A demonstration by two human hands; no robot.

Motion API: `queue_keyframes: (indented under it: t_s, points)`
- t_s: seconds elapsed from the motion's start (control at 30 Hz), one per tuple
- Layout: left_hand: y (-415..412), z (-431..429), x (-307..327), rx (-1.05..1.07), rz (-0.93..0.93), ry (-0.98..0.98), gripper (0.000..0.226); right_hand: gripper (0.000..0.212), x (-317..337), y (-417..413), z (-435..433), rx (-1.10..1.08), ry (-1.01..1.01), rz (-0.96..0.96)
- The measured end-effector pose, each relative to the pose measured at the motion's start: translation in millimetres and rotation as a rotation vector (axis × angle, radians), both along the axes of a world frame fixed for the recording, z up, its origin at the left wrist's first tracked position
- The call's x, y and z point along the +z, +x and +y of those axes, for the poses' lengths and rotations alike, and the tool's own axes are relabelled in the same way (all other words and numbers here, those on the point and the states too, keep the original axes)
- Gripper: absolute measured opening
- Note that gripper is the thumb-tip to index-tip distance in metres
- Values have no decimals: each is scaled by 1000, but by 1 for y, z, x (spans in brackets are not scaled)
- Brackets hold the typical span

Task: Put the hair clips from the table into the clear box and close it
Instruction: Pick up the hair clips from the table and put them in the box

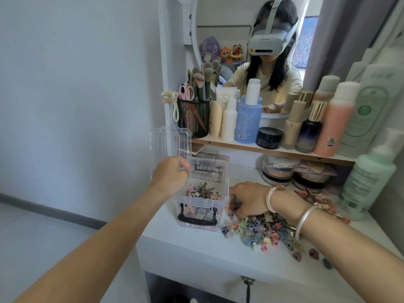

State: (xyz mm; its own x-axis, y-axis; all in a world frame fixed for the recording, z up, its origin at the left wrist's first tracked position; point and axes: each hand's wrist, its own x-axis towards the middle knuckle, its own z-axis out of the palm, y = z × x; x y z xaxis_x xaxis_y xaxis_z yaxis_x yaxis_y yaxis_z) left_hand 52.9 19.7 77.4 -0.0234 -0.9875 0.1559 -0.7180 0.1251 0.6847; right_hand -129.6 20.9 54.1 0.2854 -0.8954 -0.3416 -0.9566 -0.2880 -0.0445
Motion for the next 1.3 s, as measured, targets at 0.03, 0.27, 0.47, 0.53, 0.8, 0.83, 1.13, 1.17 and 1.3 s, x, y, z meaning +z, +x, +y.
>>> queue_keyframes:
  t_s: [0.03,0.27,0.47,0.53,0.8,0.83,1.13,1.17,1.3]
  points:
    - [0,0,0,1,0,1,26,54,-1,1,-1,9,-25,10]
    - [0,-1,-1,-3,0,-5,26,26,-5,-7,-8,-44,-134,-163]
    - [0,-2,-2,-3,4,-9,26,19,28,-17,-6,-121,-253,-420]
    - [-1,-2,-2,-2,2,-10,26,16,52,-14,-3,-127,-323,-609]
    - [-2,-4,-3,-3,-3,-30,25,18,66,27,7,17,-281,-694]
    - [-1,-3,-3,-3,-2,-30,25,16,65,21,6,-5,-319,-698]
    - [6,-1,-3,3,-13,-25,25,40,19,-5,21,-90,1,-415]
    - [7,-1,-3,6,-16,-25,25,50,16,-2,23,-58,49,-341]
    - [11,0,-3,14,-16,-23,25,66,7,11,29,43,97,-158]
